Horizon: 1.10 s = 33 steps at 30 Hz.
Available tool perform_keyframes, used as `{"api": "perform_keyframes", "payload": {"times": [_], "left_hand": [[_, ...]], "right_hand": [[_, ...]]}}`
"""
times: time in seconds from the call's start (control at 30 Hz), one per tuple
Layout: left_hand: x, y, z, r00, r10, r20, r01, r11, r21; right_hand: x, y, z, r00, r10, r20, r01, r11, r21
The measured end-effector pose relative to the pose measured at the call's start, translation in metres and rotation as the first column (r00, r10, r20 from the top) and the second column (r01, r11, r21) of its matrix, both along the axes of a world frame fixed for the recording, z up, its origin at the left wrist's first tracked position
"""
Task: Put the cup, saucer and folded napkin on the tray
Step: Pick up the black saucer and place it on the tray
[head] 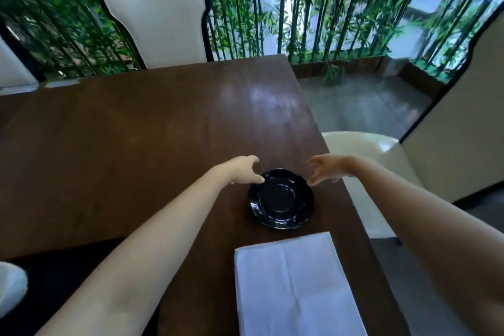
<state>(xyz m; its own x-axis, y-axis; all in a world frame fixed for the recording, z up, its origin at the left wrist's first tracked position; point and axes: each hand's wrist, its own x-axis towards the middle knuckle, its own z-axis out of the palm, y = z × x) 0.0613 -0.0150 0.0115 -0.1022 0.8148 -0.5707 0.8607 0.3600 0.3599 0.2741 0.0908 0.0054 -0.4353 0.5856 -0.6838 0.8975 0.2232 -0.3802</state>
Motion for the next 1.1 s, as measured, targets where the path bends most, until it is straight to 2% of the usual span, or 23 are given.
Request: {"api": "perform_keyframes", "payload": {"times": [0.1,0.23,0.3,0.53,0.67,0.9,1.1], "left_hand": [[0.006,-0.002,-0.02,1.0,0.017,-0.023,-0.018,1.0,-0.013],[0.016,-0.01,-0.042,0.992,0.042,-0.12,-0.044,0.999,-0.01],[0.02,-0.016,-0.052,0.991,0.071,-0.115,-0.073,0.997,-0.018],[0.027,-0.034,-0.073,0.935,0.298,0.19,-0.324,0.938,0.12],[0.025,-0.042,-0.072,0.856,0.391,0.338,-0.446,0.889,0.101],[0.024,-0.045,-0.067,0.738,0.469,0.485,-0.558,0.828,0.048],[0.021,-0.048,-0.054,0.677,0.464,0.571,-0.575,0.818,0.017]], "right_hand": [[0.001,-0.002,-0.021,0.997,-0.009,-0.072,0.006,0.999,-0.04],[-0.005,-0.009,-0.044,0.989,0.059,-0.134,-0.063,0.998,-0.025],[-0.005,-0.012,-0.053,0.986,0.05,-0.159,-0.054,0.998,-0.022],[-0.002,-0.018,-0.07,0.971,0.029,-0.237,-0.025,0.999,0.02],[-0.006,-0.017,-0.068,0.961,0.001,-0.275,-0.003,1.0,-0.007],[-0.01,-0.018,-0.054,0.912,-0.264,-0.314,0.203,0.955,-0.215],[-0.014,-0.022,-0.039,0.894,-0.327,-0.304,0.267,0.937,-0.223]]}}
